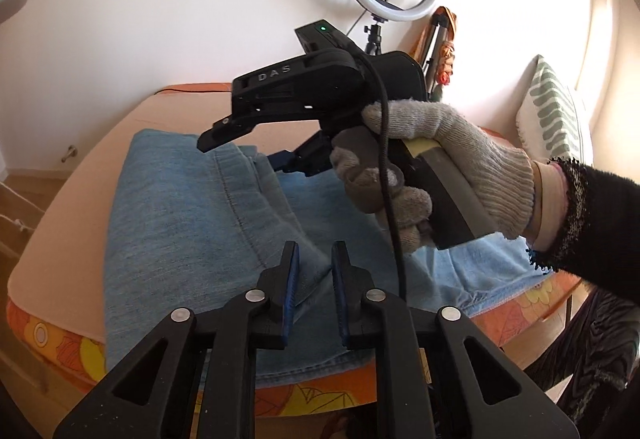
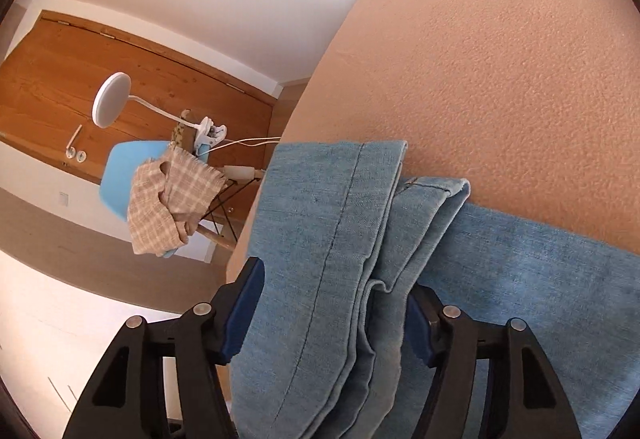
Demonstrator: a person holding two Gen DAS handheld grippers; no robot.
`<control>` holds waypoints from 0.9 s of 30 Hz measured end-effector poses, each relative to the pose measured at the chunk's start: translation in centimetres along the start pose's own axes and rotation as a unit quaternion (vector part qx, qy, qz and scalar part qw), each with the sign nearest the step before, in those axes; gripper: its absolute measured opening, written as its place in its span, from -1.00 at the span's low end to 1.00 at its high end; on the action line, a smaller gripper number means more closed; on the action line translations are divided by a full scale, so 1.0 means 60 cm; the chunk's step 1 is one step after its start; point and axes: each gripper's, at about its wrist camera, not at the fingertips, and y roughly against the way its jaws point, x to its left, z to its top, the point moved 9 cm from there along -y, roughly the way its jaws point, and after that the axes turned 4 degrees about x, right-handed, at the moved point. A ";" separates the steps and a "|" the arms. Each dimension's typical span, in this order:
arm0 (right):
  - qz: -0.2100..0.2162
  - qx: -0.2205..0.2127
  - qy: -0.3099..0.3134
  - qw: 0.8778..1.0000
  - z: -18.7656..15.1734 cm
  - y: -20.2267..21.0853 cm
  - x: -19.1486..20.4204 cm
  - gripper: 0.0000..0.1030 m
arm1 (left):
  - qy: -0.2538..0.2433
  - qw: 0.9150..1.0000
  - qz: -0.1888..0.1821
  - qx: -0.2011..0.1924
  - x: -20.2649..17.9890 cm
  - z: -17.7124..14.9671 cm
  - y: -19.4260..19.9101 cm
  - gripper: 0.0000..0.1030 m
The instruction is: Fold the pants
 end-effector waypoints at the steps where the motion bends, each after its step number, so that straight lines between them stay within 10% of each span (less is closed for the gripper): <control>1: -0.004 0.002 0.007 1.000 -0.001 0.001 -0.002 0.11 | -0.007 1.000 0.000 0.003 -0.007 0.000 -0.003 -0.82; 6: -0.034 0.010 0.029 0.999 -0.003 -0.006 -0.004 -0.28 | -0.019 1.000 0.011 0.007 -0.010 0.007 0.003 -0.82; 13: -0.038 0.026 0.037 0.998 -0.007 -0.025 -0.016 0.14 | 0.053 0.998 -0.009 0.033 0.064 -0.018 0.024 -0.71; 20: -0.038 0.042 0.040 0.998 0.000 -0.030 -0.012 0.14 | -0.086 0.992 0.001 0.094 -0.010 -0.069 -0.012 -0.47; 27: -0.043 0.046 0.053 0.997 -0.001 -0.035 -0.006 0.14 | -0.068 0.994 0.014 0.088 0.007 -0.063 -0.026 -0.65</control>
